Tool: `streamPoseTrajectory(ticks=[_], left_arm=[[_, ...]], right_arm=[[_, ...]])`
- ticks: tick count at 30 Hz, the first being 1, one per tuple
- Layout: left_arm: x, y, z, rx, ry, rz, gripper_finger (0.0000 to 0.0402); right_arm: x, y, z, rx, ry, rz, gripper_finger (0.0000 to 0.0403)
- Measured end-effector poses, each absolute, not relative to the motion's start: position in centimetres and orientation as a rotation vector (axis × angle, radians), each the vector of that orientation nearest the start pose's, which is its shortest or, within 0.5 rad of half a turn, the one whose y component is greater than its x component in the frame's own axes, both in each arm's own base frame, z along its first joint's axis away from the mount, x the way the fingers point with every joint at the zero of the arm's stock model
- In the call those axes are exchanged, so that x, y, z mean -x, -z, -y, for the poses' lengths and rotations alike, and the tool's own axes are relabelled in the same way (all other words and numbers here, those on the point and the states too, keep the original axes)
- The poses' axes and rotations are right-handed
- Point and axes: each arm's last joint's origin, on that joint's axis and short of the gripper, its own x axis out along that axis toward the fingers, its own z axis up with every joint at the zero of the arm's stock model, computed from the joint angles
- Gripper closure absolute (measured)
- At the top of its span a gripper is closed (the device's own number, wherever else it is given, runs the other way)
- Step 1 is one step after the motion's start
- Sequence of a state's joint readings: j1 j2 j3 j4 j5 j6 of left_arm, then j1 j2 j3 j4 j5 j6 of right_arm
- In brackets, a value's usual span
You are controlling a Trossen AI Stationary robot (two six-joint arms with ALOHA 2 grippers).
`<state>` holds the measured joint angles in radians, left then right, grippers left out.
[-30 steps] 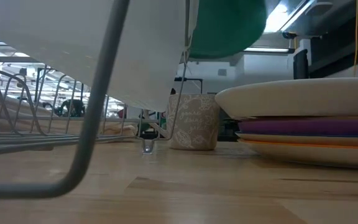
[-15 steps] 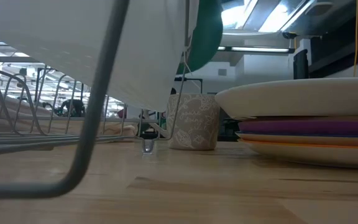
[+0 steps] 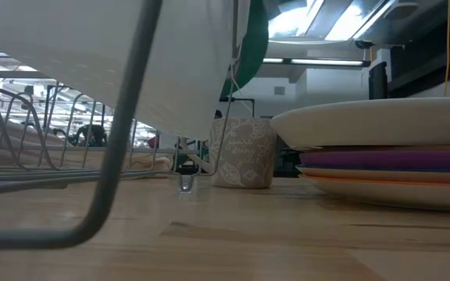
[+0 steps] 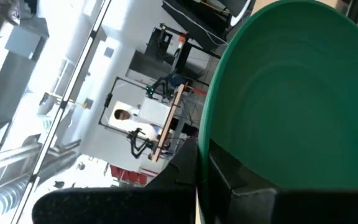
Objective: Sort dishes
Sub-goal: Put the green plate into the dish rack
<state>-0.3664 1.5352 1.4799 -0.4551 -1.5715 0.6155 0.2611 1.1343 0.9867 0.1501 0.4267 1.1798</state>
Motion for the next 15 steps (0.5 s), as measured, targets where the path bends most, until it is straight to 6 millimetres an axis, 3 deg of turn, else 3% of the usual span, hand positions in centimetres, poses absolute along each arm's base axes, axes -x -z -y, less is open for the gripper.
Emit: streamPoseTrajectory(ticks=[8, 15], left_arm=[[-30.2, -38.1, 10.3, -0.995, -1.023, -0.647, 0.0401], [-30.1, -38.1, 10.6, -1.042, -1.0, -0.668, 0.0401]], right_arm=[[-25.2, -36.5, -2.9, -1.206, 0.258, 0.167, 0.0213], [-26.4, -35.6, -1.6, -1.375, 0.177, 0.081, 0.0213]])
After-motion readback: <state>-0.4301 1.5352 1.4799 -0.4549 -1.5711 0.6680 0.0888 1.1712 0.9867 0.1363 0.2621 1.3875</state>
